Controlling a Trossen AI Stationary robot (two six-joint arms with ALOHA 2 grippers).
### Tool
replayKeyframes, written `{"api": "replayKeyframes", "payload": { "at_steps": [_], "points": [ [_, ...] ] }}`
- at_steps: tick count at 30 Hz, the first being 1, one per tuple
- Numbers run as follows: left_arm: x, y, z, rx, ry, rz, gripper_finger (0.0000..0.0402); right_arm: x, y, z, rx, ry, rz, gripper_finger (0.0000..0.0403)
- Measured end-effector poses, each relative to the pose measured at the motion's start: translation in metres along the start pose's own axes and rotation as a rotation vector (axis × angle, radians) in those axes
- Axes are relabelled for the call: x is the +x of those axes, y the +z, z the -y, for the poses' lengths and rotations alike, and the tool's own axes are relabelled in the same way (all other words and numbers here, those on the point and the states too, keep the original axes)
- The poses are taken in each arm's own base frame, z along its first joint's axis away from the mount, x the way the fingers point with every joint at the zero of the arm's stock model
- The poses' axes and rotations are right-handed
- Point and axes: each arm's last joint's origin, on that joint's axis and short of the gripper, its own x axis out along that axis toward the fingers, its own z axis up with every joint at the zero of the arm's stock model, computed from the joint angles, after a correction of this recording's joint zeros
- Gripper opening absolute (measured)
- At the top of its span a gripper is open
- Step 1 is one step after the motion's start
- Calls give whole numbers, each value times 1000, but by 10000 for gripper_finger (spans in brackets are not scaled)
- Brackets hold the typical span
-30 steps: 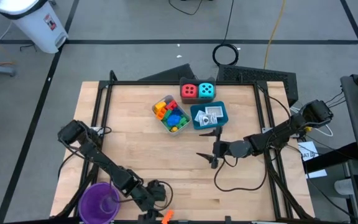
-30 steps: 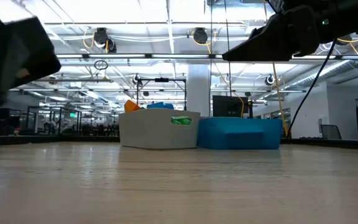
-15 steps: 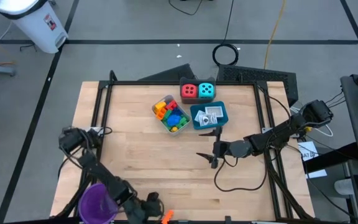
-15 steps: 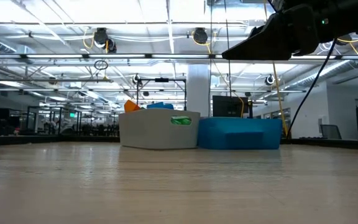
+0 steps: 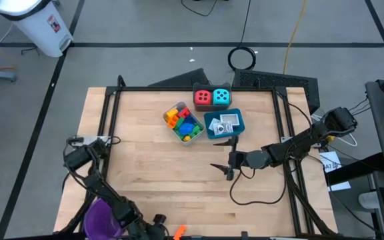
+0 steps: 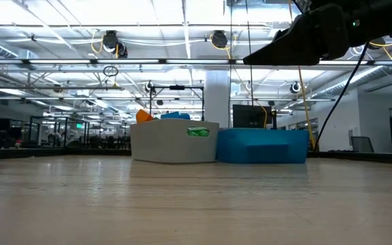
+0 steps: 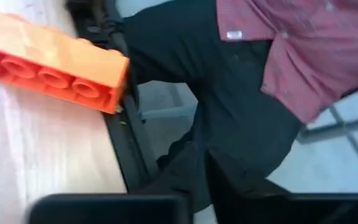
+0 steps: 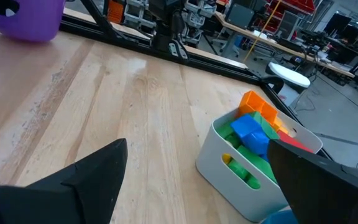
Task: Pick & Place Toys
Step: Put the orange game piece into the gray bin
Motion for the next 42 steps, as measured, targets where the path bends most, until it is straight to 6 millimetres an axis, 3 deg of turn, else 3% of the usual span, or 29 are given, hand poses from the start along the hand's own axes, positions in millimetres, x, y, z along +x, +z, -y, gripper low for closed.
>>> {"api": "replayKeyframes", "payload": {
  "at_steps": [3,18,27,36,42],
  "points": [
    [1,3,-5,18,10,3,8,0,0,0,13,0,0,357],
    [2,27,-39,56,140,104,19,0,0,0,25,0,-1,357],
    [0,42,-69,-3,378,219,6,0,0,0,25,0,0,357],
    [-1,50,-84,-22,388,226,66,0,0,0,24,1,0,357],
    [-3,59,-88,-13,381,290,153,0,0,0,24,1,0,357]
  ]
}}
